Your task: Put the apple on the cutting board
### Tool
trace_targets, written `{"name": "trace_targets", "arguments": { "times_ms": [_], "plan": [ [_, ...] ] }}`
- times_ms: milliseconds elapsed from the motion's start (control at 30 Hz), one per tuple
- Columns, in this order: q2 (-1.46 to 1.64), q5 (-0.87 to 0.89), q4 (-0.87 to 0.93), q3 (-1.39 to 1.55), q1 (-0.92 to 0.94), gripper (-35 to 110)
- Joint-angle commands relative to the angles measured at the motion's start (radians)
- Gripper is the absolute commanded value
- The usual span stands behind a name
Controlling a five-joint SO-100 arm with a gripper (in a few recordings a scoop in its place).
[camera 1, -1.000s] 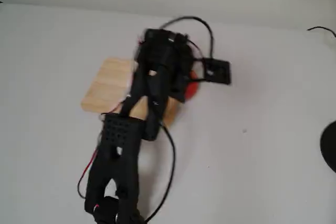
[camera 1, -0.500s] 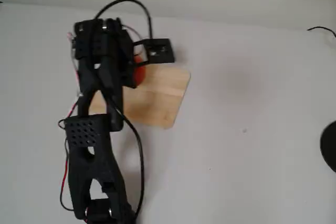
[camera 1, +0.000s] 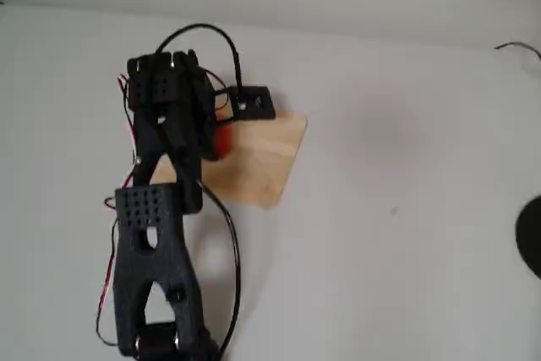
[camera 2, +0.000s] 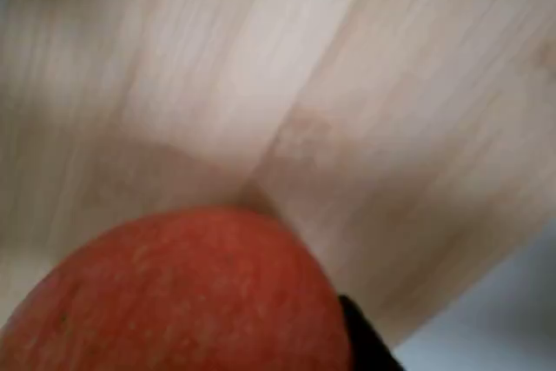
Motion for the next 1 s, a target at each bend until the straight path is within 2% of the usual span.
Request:
{"name": "trace_targets", "arguments": {
  "times_ms": [0, 33, 133, 400, 600, 700, 900, 967],
  "plan": [
    [0.000, -0.008, 0.048, -0.049, 0.005, 47],
    [0.006, -0.008, 0.048, -0.046, 0.008, 57],
    [0.041, -0.015, 0.049, -0.041, 0.017, 77],
    [0.250, -0.051, 0.052, 0.146, 0.046, 77],
    [0.554, -0.072, 0.051, 0.368, 0.091, 76],
    [0.759, -0.071, 0.049, 0.502, 0.126, 61],
    [1.210, -0.038, 0.044, 0.761, 0.230, 7],
    [1.347, -0.025, 0.037, 0.861, 0.278, 0]
  ]
}}
